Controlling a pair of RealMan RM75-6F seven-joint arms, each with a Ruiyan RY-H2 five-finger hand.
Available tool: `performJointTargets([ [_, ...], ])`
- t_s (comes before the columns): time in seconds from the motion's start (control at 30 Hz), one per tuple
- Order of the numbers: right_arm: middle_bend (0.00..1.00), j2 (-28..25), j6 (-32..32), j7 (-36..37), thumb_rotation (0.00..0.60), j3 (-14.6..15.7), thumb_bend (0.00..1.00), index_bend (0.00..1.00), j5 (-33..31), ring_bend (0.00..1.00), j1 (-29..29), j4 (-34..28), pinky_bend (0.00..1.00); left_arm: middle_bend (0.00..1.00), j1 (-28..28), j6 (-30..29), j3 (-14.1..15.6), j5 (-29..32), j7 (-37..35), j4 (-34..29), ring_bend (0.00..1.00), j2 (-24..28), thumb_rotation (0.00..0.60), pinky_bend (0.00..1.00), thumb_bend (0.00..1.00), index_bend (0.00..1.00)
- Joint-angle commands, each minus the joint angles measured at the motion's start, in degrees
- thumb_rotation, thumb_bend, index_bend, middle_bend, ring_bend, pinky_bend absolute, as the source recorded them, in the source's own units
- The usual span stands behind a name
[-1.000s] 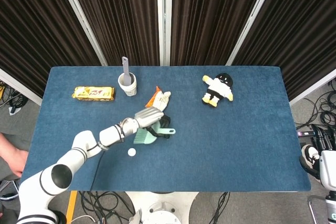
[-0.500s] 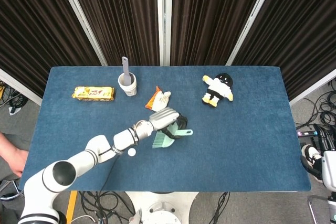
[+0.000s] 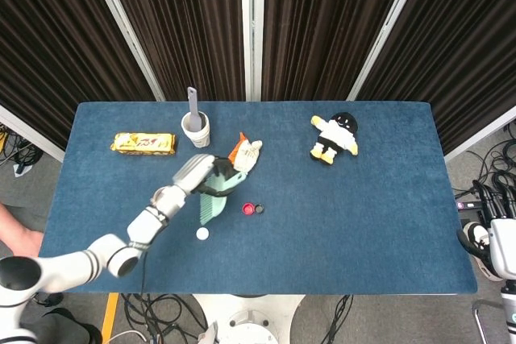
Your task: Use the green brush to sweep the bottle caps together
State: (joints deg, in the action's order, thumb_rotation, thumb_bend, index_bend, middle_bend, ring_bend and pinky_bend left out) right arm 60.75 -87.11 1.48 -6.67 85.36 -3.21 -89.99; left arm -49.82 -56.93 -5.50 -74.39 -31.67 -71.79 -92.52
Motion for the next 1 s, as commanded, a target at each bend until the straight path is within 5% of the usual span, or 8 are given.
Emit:
performJointTargets([
  [0.03,0.14,0.1,0.3,0.3,0.600,-0.2,0.16,0.01,0.0,0.00,-0.4,0.4,0.02,0.61,7.5,-5.6,0.1,6.7,11.8,-10.3,0.49,4.3,0.600,0.50,0.33,0.56],
  [0.53,0.14,0.3,0.7,0.5,0.600,0.0,0.16,0.01,-1.3,0.00,-0.4,0.8,0.02,0.61,15.2,-15.1,1.2,8.4,30.8,-14.7,0.49,-5.8,0.600,0.52,0.33,0.56],
  [1.0,0.14,0.1,-0.4,1.0,0.600,0.3,0.16,0.01,-1.2,0.00,0.3,0.7,0.02,0.61,15.7,-16.1,-1.5,4.7,35.5,-3.7,0.49,-17.4,0.600,0.56,0.34,0.56],
])
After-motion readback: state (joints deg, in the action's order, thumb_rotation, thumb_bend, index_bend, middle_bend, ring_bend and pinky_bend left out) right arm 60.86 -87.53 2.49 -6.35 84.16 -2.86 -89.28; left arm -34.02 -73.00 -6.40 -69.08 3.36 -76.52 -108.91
